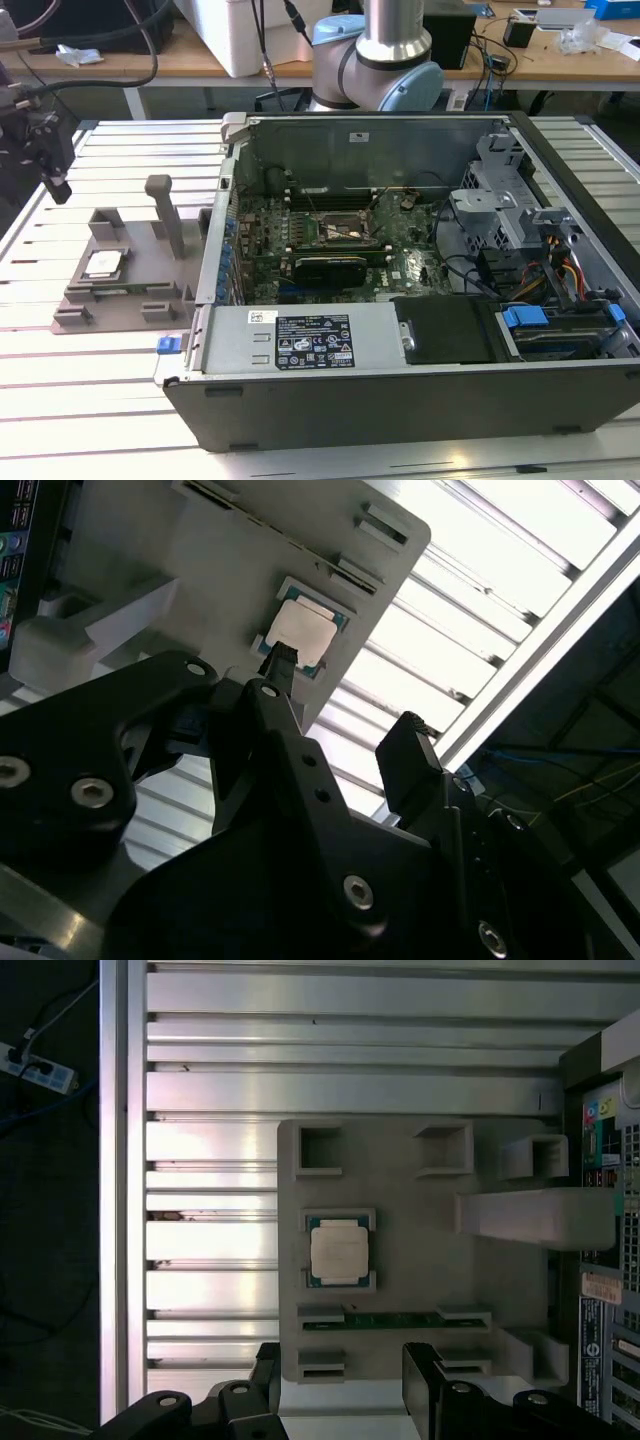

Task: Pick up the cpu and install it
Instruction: 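Pick up the cpu and move it towards the insertion slot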

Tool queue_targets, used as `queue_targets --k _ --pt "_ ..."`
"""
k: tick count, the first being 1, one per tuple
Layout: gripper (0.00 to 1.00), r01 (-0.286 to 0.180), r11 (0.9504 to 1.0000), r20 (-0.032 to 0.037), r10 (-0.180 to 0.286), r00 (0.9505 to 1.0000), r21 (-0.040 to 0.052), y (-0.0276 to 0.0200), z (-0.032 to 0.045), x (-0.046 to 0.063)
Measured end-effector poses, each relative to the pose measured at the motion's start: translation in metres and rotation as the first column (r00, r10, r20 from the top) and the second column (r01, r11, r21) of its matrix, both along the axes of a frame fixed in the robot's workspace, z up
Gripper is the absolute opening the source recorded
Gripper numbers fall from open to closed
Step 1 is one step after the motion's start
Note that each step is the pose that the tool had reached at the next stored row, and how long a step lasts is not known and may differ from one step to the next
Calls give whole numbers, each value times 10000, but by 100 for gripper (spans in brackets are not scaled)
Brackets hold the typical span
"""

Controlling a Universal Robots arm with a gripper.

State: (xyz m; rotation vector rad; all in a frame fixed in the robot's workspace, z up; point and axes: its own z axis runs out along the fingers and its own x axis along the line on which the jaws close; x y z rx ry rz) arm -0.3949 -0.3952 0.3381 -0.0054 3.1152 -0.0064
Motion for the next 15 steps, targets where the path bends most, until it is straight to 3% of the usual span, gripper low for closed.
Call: queue_targets --k 15 --pt "60 0 10000 0 0 10000 0 0 -130 0"
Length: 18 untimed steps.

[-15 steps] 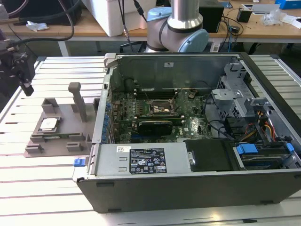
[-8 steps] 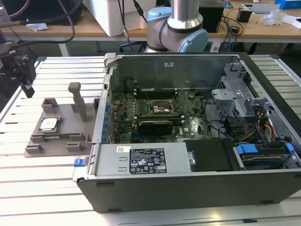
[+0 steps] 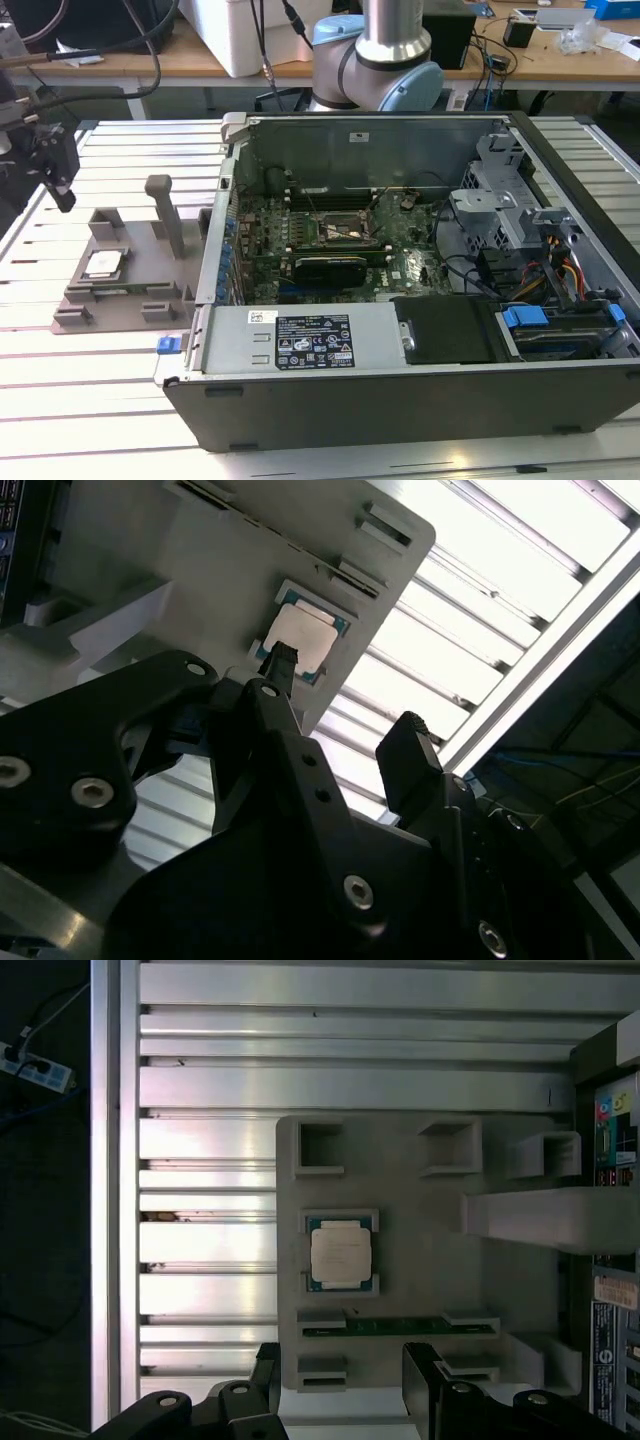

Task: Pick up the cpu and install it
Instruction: 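Pick up the cpu and move it towards the insertion slot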

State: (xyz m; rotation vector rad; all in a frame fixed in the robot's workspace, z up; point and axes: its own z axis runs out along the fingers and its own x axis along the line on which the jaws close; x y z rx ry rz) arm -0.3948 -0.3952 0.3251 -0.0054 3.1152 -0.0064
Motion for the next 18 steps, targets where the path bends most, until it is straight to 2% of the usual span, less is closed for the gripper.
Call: queue_targets --k 18 --pt "60 0 10000 0 0 10000 0 0 -136 9"
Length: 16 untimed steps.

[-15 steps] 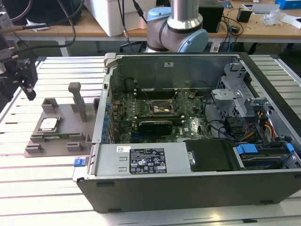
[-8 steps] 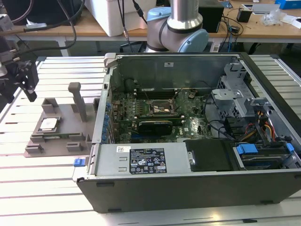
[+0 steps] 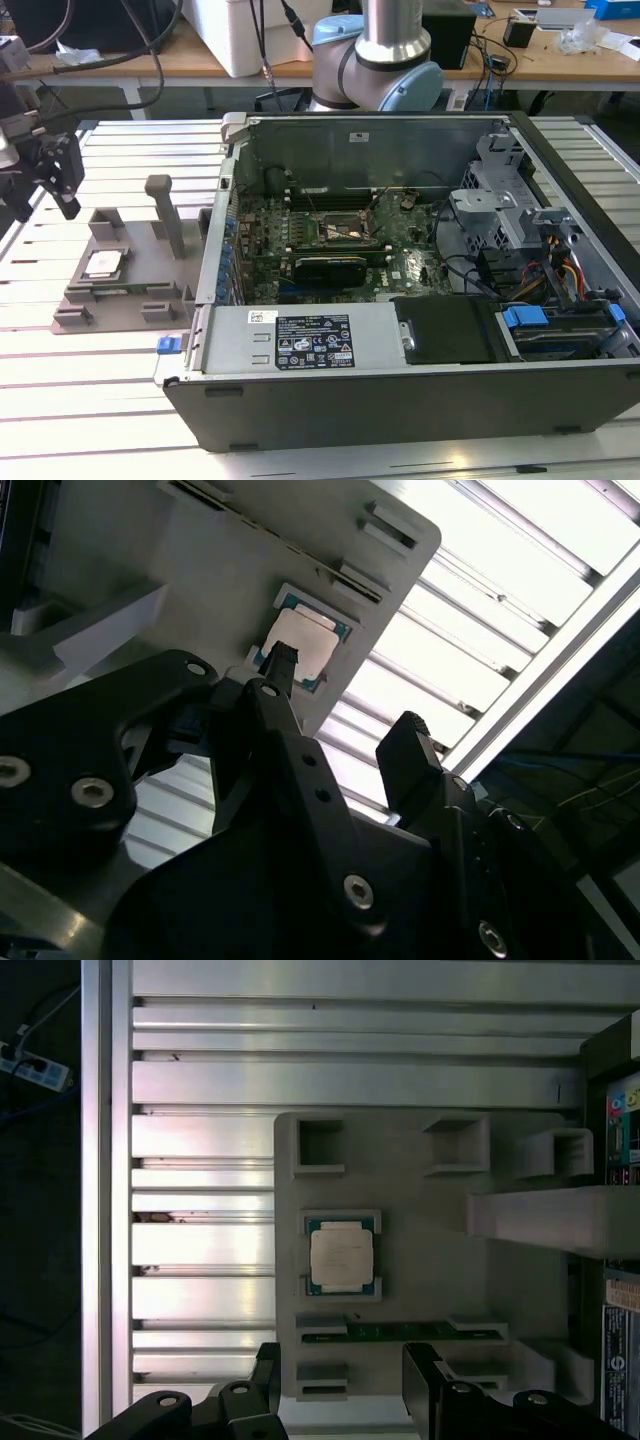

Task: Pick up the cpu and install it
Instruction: 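Pick up the cpu and move it towards the insertion slot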

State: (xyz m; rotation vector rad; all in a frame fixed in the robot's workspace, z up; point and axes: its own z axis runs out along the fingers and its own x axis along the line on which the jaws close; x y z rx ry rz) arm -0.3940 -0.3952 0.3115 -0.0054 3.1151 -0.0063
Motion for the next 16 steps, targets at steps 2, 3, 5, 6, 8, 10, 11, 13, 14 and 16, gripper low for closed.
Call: queue_targets --k 2,3,5,6,8,10,11,13,14,16 --pt "60 0 10000 0 0 10000 -2 0 -22 6" --pt "60 0 10000 0 0 10000 -2 1 -37 9" --pt "60 0 10000 -1 0 10000 -5 2 -61 17" --pt "60 0 10000 0 0 10000 -9 3 -82 25" --pt "60 -29 9999 -1 29 10000 -107 26 -128 49" --pt "60 -77 9998 -1 77 10000 -209 67 -164 57" --pt "60 -126 9997 0 126 9999 -216 89 -197 58" --pt "60 -261 9994 0 261 9997 -217 123 -260 59" --pt "60 -290 9993 0 290 9996 -217 138 -296 61" --pt "60 -308 9993 -2 308 9995 -218 150 -341 64"
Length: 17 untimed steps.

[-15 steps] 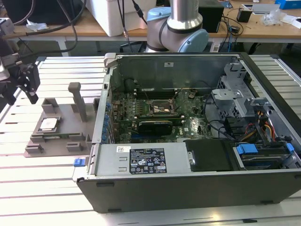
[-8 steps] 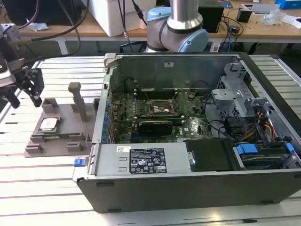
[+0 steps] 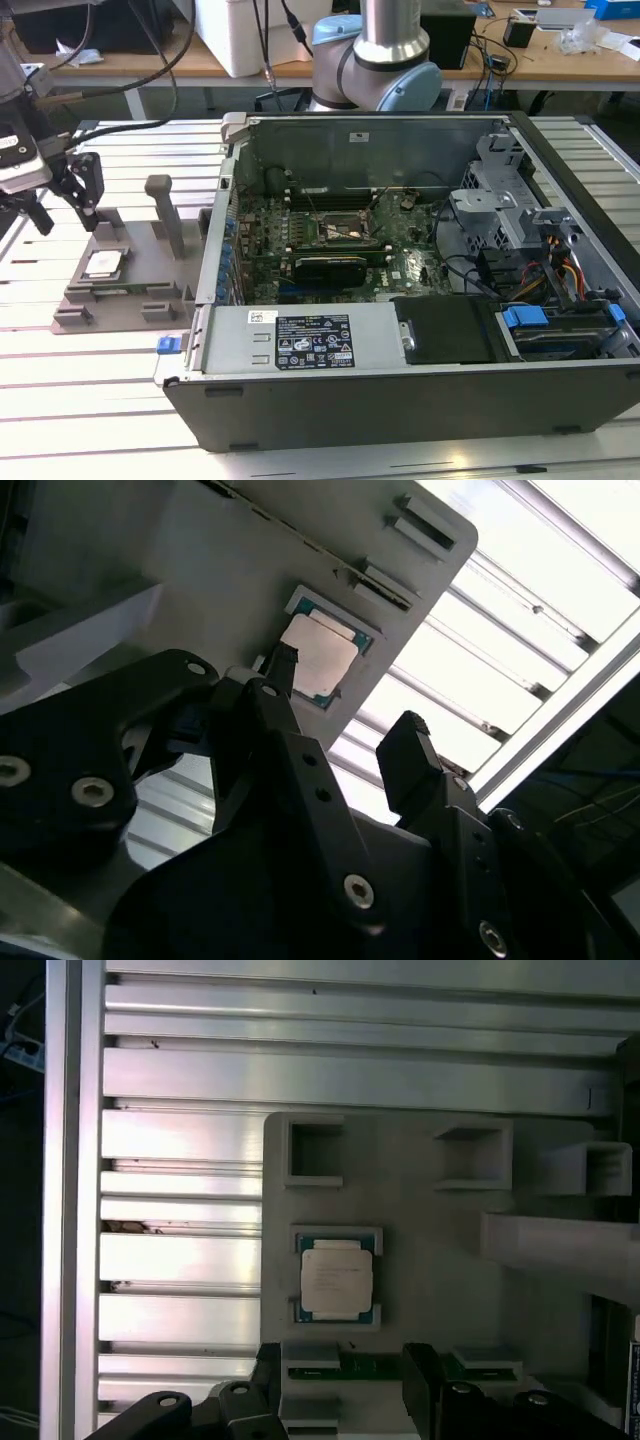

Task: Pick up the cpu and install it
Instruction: 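Pick up the cpu and move it towards the insertion slot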

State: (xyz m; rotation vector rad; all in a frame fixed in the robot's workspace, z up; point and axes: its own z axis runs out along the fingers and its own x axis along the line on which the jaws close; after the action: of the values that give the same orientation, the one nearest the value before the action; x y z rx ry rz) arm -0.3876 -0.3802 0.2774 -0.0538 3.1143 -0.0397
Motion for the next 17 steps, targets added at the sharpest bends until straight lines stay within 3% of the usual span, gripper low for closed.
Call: queue_targets --k 17 --pt "60 -307 9995 -4 307 9995 10 52 -372 34"
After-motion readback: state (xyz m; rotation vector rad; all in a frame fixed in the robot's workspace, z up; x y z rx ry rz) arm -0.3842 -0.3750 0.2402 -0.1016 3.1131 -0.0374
